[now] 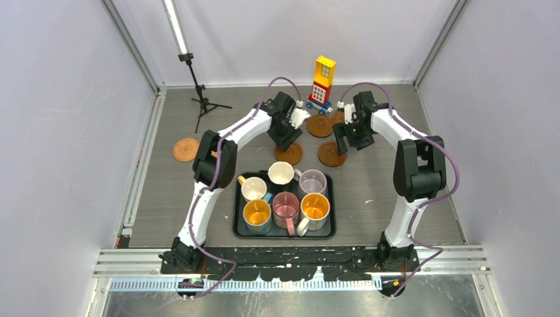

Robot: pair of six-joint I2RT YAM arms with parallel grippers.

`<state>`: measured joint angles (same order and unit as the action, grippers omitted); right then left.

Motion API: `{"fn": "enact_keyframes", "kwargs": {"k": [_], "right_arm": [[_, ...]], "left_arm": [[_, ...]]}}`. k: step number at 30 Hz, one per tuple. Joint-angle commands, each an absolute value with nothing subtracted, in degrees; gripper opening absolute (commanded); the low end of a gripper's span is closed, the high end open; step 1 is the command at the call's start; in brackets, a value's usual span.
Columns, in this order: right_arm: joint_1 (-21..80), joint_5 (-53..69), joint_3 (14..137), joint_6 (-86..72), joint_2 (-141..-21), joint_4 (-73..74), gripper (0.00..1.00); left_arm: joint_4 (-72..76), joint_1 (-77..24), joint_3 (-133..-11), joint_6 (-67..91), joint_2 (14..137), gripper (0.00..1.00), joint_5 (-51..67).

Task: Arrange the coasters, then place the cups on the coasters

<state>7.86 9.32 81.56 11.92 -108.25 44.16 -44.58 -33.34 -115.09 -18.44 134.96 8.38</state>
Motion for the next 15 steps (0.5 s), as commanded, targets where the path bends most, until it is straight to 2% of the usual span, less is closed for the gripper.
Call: {"fn": "enact_keyframes", "kwargs": {"k": [1, 9, 15], "right_arm": [[9.4, 7.0, 81.5, 11.3, -109.8, 41.1, 0.80], [11.4, 4.8, 82.4, 10.6, -112.2, 40.1, 0.75], [12.7, 4.0, 83.3, 10.1, -114.2, 40.0, 0.69]], "left_arm": [[-44.6, -28.1, -112.0, -20.5, 132.7, 0.55, 2.6], [-45.0, -23.3, -108.8, -21.5, 129.9, 0.54, 3.1], [-43.8, -22.9, -100.6, -24.2, 125.3, 0.53, 4.7]]}}
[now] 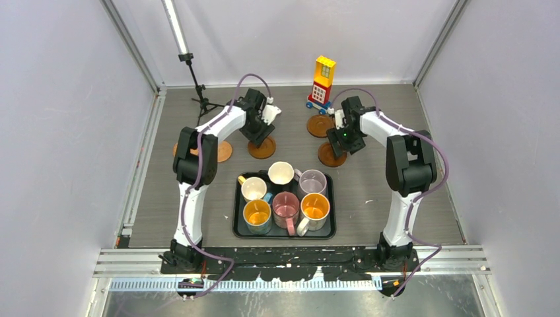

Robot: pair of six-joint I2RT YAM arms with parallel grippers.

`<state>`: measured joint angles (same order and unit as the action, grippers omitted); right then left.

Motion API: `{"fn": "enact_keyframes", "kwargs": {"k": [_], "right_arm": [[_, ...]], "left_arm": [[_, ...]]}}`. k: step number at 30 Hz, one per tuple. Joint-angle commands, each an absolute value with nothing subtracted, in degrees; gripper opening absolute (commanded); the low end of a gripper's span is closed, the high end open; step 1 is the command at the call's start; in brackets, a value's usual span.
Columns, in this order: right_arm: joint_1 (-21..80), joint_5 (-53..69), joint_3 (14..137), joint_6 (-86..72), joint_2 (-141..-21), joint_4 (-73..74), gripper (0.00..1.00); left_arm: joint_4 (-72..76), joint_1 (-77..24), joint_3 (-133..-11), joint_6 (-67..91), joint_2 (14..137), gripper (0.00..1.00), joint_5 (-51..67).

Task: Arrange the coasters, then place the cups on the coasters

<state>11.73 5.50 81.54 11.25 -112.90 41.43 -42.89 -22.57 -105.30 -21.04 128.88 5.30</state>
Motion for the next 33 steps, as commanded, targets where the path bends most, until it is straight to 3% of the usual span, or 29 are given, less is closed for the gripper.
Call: {"fn": "enact_keyframes", "kwargs": {"k": [1, 5, 9, 14, 33], "right_arm": [[12.9, 3.9, 83.4, 10.0, -114.5, 39.9, 0.68], [14.2, 2.9, 84.0, 9.3, -115.7, 39.2, 0.65], [15.6, 0.7, 85.1, 8.9, -117.2, 38.4, 0.64], [17.3, -2.9, 87.4, 8.6, -119.5, 38.1, 0.61], [24.2, -3.5, 101.0, 7.5, -129.7, 39.2, 0.58]], "left_arm": [[-43.6, -22.9, -99.7, -24.3, 124.9, 0.53, 4.6], [-43.3, -22.7, -98.4, -24.0, 123.8, 0.55, 4.4], [-43.4, -22.5, -98.8, -23.5, 123.0, 0.70, 4.6], [-43.4, -22.0, -99.4, -22.3, 122.0, 0.79, 4.4], [-45.2, -17.3, -101.4, -17.9, 120.2, 0.81, 6.5]]}}
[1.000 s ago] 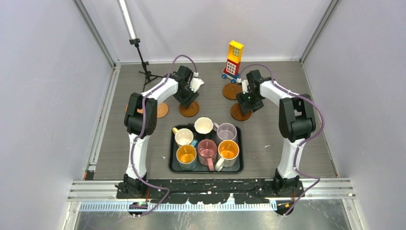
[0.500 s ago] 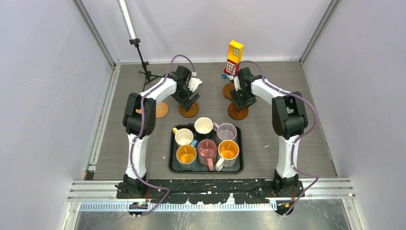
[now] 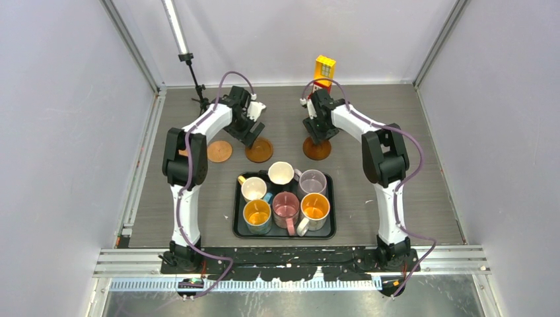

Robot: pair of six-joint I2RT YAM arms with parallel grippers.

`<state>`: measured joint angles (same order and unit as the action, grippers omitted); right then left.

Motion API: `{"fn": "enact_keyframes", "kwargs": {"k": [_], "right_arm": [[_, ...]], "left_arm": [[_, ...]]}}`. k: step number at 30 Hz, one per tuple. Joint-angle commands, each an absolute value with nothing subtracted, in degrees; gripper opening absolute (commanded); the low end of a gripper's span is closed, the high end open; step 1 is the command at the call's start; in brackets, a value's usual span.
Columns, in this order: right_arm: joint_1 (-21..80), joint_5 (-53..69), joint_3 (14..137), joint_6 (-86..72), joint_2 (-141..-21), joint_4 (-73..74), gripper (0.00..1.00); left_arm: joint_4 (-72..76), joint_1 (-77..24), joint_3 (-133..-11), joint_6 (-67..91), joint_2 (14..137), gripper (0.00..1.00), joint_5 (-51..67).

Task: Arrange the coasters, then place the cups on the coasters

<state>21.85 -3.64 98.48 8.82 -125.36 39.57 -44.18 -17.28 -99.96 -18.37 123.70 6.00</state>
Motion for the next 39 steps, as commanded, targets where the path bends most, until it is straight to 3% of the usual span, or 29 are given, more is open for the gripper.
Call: {"fn": "enact_keyframes", "kwargs": {"k": [1, 11, 26, 39], "right_arm": [[24.6, -3.5, 102.0, 7.4, -130.6, 39.3, 0.58], [27.2, -2.0, 108.7, 6.5, -134.3, 40.7, 0.57], [28.0, 2.9, 105.5, 7.1, -130.9, 42.5, 0.55], [23.9, 4.9, 113.5, 3.8, -125.3, 40.5, 0.68]], "left_arm": [[-45.2, -17.3, -101.3, -17.8, 120.2, 0.81, 6.6], [-44.9, -17.2, -101.8, -17.5, 120.9, 0.81, 6.7], [-43.4, -17.2, -104.0, -16.2, 123.6, 0.81, 7.6], [-44.2, -17.2, -104.0, -16.7, 122.3, 0.82, 7.7]]}}
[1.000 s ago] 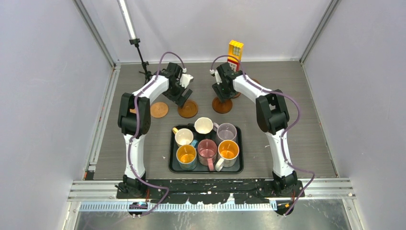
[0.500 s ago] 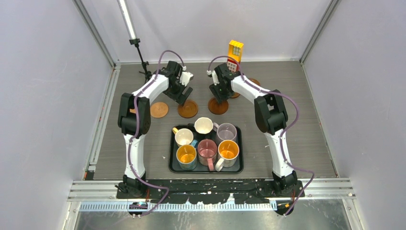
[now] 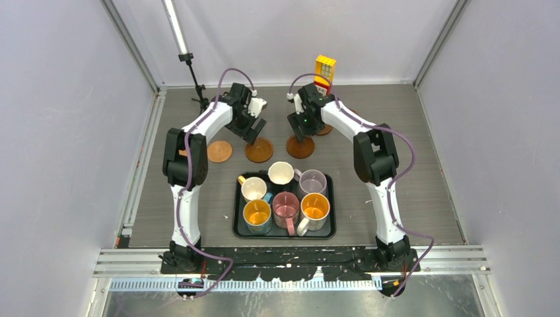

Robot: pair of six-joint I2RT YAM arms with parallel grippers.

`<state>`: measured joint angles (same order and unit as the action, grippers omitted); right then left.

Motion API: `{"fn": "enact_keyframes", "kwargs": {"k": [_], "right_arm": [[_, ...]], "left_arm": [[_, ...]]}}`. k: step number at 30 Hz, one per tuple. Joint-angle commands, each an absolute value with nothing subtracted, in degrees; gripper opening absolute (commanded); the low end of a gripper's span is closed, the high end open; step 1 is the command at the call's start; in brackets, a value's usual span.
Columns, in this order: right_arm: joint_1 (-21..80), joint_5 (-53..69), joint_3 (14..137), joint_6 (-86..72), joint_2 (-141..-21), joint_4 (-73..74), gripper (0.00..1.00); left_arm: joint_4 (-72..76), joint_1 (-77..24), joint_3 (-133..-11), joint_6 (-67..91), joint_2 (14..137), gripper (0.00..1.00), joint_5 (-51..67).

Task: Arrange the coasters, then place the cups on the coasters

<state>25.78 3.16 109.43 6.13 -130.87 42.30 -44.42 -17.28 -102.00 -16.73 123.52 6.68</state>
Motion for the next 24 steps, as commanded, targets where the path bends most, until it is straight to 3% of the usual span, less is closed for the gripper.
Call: {"fn": "enact_keyframes", "kwargs": {"k": [1, 9, 24], "right_arm": [[23.4, 4.5, 113.5, 3.6, -124.9, 39.7, 0.68], [19.5, -3.3, 114.9, 4.2, -128.1, 33.2, 0.58], [18.2, -6.2, 116.9, 9.8, -135.5, 31.8, 0.54]], "left_arm": [[-44.2, -17.2, -103.9, -16.6, 122.1, 0.82, 7.7], [-44.0, -17.2, -103.8, -16.4, 121.5, 0.82, 7.8], [-45.1, -17.1, -103.8, -16.9, 120.2, 0.81, 7.1]]}}
